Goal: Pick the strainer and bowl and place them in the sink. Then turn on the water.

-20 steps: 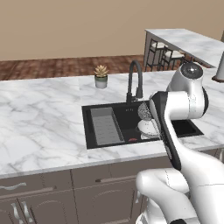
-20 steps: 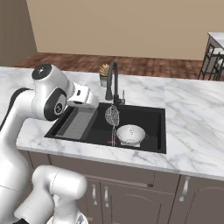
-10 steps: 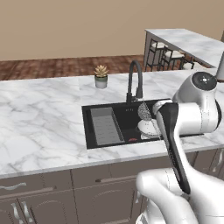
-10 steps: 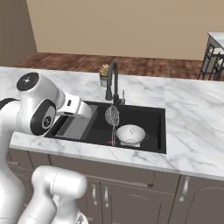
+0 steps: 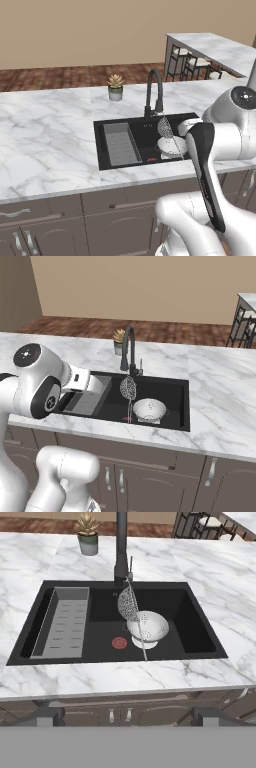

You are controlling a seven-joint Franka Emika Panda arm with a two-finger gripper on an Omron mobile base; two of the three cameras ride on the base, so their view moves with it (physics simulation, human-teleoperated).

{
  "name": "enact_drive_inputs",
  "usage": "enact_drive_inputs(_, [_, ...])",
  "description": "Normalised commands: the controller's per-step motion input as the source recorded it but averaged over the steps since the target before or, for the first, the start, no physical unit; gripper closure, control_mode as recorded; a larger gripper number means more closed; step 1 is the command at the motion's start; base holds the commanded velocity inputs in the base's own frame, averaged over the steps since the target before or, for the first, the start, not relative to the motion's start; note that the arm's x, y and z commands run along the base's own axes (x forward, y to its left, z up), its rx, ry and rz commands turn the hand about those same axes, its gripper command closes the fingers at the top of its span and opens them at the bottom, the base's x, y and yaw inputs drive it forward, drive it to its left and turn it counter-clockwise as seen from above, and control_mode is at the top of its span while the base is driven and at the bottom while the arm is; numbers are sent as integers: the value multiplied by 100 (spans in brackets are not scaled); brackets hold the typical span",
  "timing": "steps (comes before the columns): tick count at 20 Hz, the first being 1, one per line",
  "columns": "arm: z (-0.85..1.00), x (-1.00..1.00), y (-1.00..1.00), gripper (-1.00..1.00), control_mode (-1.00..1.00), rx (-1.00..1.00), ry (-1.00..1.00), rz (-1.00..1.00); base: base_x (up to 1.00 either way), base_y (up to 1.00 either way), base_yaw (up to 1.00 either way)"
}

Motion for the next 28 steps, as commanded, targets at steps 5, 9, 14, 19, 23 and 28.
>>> enact_drive_inputs(5, [14,-15,0,-100,-100,0,0,3,0,0,0])
enact_drive_inputs(9, [12,-22,0,-100,-100,0,0,1,0,0,0])
enact_drive_inputs(14, [2,-25,0,-100,-100,0,0,0,0,0,0])
enact_drive_inputs(19, [0,-4,0,-100,100,0,0,0,-31,-2,0])
enact_drive_inputs(23, [0,0,0,-100,100,0,0,0,-59,-42,0])
enact_drive_inputs(28, [0,0,0,-100,100,0,0,0,-54,-75,0])
